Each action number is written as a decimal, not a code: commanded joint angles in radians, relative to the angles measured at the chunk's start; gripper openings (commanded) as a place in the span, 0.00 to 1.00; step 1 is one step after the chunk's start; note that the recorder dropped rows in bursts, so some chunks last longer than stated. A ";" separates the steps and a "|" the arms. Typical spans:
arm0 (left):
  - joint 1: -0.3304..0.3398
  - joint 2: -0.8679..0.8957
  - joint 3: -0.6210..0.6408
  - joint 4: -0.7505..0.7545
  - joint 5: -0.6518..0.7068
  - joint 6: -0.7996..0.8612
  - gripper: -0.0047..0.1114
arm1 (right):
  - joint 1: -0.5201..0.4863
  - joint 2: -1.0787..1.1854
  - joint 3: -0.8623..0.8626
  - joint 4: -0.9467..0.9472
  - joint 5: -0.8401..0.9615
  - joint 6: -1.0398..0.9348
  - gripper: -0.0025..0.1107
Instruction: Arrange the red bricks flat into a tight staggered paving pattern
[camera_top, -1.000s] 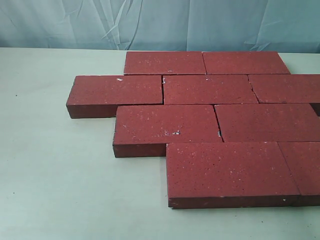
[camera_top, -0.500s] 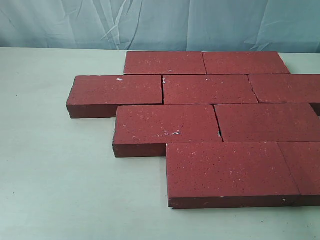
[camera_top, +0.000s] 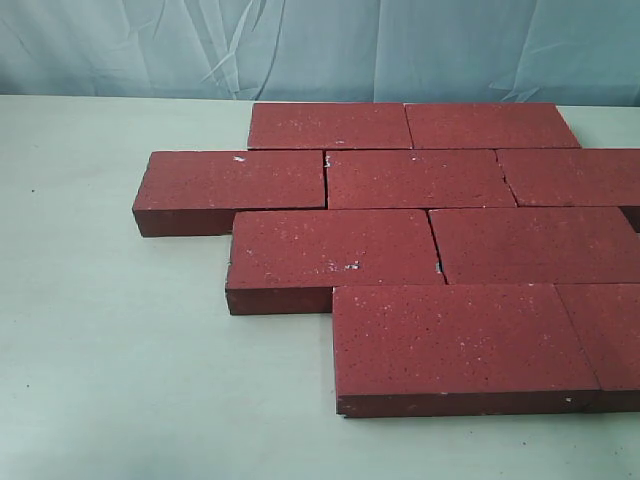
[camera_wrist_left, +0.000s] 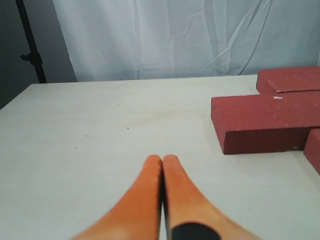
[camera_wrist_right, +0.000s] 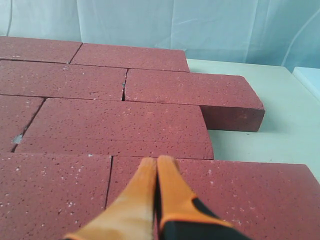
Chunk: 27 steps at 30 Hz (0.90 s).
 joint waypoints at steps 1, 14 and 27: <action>0.000 -0.006 0.035 0.028 -0.010 -0.005 0.04 | -0.006 -0.005 0.005 0.000 -0.013 0.001 0.02; 0.000 -0.006 0.035 0.034 -0.020 -0.105 0.04 | -0.006 -0.005 0.005 0.000 -0.013 0.001 0.02; 0.000 -0.006 0.035 0.034 -0.020 -0.105 0.04 | -0.006 -0.005 0.005 0.000 -0.013 0.001 0.02</action>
